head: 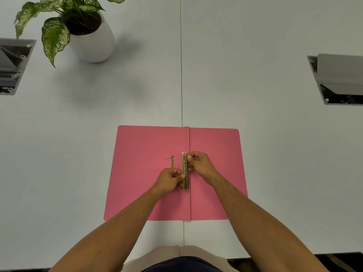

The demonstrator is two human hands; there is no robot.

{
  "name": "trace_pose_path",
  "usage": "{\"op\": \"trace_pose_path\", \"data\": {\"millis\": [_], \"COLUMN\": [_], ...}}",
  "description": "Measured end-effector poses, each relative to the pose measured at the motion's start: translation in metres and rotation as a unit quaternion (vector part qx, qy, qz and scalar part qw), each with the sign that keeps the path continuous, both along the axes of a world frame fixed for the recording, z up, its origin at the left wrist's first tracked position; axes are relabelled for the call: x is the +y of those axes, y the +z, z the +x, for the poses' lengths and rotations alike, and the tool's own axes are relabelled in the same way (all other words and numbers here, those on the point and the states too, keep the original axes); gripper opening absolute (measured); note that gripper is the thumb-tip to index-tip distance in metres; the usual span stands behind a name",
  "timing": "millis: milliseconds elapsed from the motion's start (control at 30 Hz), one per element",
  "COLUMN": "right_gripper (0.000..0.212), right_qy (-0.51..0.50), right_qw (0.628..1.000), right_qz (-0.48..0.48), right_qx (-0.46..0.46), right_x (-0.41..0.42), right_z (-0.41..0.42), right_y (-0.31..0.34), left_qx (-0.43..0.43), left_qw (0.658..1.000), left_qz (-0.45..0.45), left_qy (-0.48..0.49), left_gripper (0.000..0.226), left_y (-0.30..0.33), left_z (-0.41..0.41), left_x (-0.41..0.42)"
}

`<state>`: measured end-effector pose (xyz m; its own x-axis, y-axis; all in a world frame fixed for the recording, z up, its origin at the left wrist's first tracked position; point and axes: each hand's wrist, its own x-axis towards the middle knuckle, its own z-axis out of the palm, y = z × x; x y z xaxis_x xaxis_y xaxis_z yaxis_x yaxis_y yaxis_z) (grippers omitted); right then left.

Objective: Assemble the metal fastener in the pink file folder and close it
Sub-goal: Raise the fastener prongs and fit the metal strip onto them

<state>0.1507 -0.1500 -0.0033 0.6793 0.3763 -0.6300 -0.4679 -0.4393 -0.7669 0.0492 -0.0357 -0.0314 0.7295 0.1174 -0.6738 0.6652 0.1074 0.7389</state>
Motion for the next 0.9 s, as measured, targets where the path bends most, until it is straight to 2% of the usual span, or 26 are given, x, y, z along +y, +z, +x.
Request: {"op": "trace_pose_path", "data": {"millis": [133, 300, 900], "right_gripper": [0.014, 0.025, 0.024], "right_qy": [0.008, 0.011, 0.005], "right_qw": [1.000, 0.999, 0.985], "right_qz": [-0.016, -0.045, -0.142], "right_qx": [-0.015, -0.019, -0.093], "right_x": [-0.008, -0.014, -0.010], "right_z": [-0.004, -0.007, -0.009], "right_y": [-0.001, -0.008, -0.021], "left_qx": [0.013, 0.020, 0.017], "left_qw": [1.000, 0.996, 0.971], "left_qz": [0.024, 0.075, 0.209], "left_qy": [-0.011, -0.039, -0.117], "left_gripper": [0.014, 0.014, 0.013], "left_y": [-0.003, -0.004, -0.007], "left_z": [0.002, 0.009, 0.024], "left_x": [-0.001, -0.001, -0.006]}}
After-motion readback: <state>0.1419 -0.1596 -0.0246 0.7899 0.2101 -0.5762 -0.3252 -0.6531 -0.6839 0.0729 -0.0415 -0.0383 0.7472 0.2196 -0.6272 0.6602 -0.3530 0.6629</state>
